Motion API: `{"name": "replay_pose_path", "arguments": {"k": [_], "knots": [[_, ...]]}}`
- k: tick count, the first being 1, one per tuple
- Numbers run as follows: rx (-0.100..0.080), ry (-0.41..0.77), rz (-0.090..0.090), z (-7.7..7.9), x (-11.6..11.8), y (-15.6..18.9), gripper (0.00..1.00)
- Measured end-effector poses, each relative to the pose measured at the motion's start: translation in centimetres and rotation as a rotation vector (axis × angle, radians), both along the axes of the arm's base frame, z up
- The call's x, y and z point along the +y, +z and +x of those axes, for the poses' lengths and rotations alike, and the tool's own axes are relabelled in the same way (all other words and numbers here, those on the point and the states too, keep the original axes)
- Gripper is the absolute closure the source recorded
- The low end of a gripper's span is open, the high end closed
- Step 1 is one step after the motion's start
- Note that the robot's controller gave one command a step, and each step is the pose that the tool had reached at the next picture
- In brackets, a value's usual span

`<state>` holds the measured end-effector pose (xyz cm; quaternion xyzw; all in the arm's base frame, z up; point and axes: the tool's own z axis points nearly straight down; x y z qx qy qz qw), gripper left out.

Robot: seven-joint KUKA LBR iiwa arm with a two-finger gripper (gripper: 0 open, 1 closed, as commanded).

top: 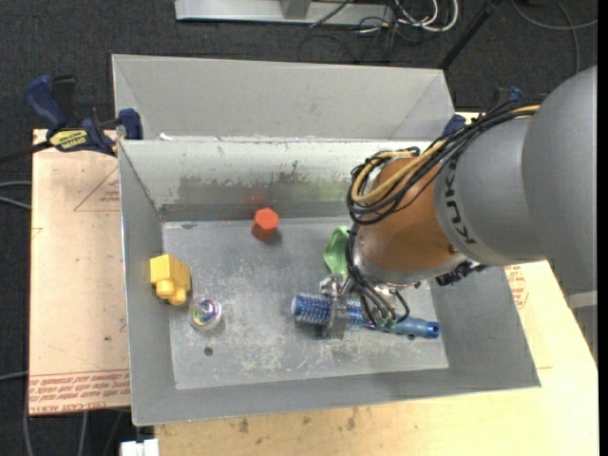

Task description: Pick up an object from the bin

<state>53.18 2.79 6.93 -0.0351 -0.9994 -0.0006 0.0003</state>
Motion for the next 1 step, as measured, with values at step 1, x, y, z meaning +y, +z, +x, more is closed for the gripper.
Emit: {"name": "replay_pose_path", "arguments": {"k": [1], "knots": [[-0.011,0.03,-0.001,2.46,-1.61,15.06,1.0]]}}
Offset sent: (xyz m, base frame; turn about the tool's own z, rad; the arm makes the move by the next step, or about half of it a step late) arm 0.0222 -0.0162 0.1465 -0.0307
